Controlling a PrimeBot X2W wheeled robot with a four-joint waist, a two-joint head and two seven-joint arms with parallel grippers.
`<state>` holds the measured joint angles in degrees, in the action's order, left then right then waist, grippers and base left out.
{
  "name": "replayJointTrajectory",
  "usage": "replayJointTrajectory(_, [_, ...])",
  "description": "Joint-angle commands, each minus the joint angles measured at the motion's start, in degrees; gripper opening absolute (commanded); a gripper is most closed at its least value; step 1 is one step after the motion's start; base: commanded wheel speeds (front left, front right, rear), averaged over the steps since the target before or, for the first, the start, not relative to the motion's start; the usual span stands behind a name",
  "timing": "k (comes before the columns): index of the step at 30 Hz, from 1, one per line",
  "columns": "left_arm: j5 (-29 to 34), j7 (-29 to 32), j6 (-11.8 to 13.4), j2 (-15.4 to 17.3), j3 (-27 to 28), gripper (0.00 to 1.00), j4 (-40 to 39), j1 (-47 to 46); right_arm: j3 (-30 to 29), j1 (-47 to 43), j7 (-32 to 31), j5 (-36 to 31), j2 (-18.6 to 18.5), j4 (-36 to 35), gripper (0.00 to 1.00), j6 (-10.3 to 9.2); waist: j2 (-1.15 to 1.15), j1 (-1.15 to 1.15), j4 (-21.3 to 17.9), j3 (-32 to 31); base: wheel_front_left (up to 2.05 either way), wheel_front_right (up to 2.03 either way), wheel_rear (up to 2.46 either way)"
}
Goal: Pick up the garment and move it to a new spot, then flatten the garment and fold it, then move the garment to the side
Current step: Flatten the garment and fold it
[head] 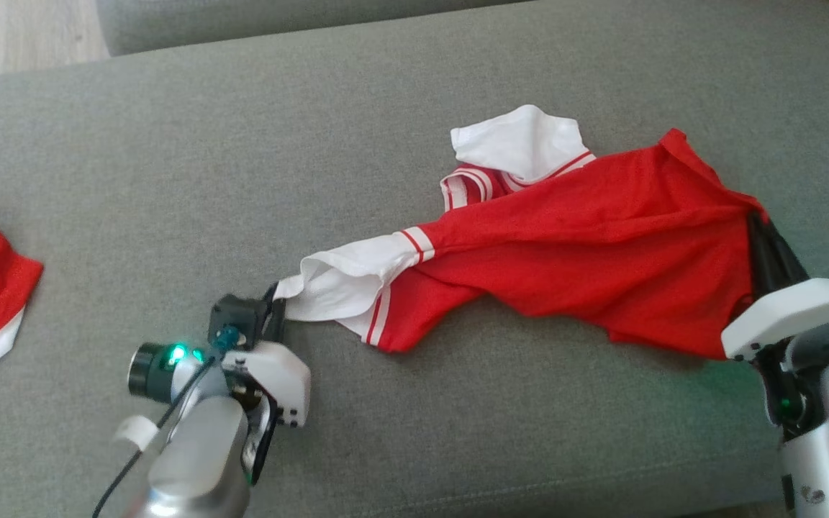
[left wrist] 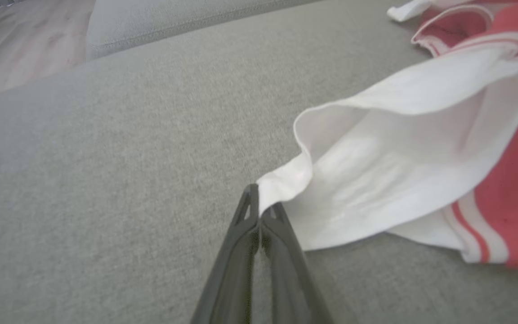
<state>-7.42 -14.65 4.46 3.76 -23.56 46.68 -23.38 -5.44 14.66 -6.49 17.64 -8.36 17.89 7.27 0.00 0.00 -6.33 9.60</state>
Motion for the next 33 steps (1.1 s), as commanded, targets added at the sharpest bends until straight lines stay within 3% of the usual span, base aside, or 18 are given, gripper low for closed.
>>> replayJointTrajectory(1, [-0.6, -0.3, -0.1, 0.8, 2.1, 0.0, -2.4, -2.8, 1.8, 1.0, 0.5, 0.1, -1.0, -1.8, 0.0, 0.22, 0.0, 0.0, 0.2, -0.4, 0.0, 0.0, 0.0])
replayJointTrajectory(6, [-2.4, -0.3, 1.6, 1.4, 6.3, 0.0, -12.2, -1.9, 6.7, 1.6, -1.3, 1.7, -4.5, -3.1, 0.0, 0.22, 0.0, 0.0, 0.9, -2.2, 0.0, 0.0, 0.0])
replayJointTrajectory(10, [-2.7, -0.3, 1.2, 2.2, 9.0, 0.0, -22.0, -0.9, 10.0, 4.1, -4.3, 5.7, -7.7, -5.2, 0.0, 0.22, 0.0, 0.0, 1.5, -4.4, 0.0, 0.0, 0.0])
replayJointTrajectory(17, [-4.2, -0.3, -0.6, 4.0, 12.6, 0.0, -32.6, -3.1, 11.7, 13.4, -12.3, 22.1, -8.8, -8.0, 0.0, 0.22, 0.0, 0.0, 2.5, -9.1, 0.0, 0.0, 0.0])
replayJointTrajectory(20, [-5.0, 0.9, -1.0, 5.2, 13.9, 0.0, -35.6, -6.6, 11.0, 18.3, -13.7, 25.6, -9.0, -8.1, 0.0, 0.22, 0.0, 0.0, 3.0, -10.3, 0.0, 0.0, 0.0])
replayJointTrajectory(26, [-5.9, 4.8, -0.1, 7.5, 16.5, 0.0, -41.8, -12.2, 10.8, 24.8, -13.1, 25.5, -9.9, -7.5, 0.0, 0.22, 0.0, 0.0, 3.6, -12.6, 0.0, 0.0, 0.0])
replayJointTrajectory(33, [-6.7, 9.2, 1.7, 10.0, 19.4, 0.0, -50.5, -10.7, 9.3, 23.2, -15.5, 25.9, -11.6, -12.0, 0.0, 0.22, 0.0, 0.0, 3.7, -15.2, 0.0, 0.0, 0.0])
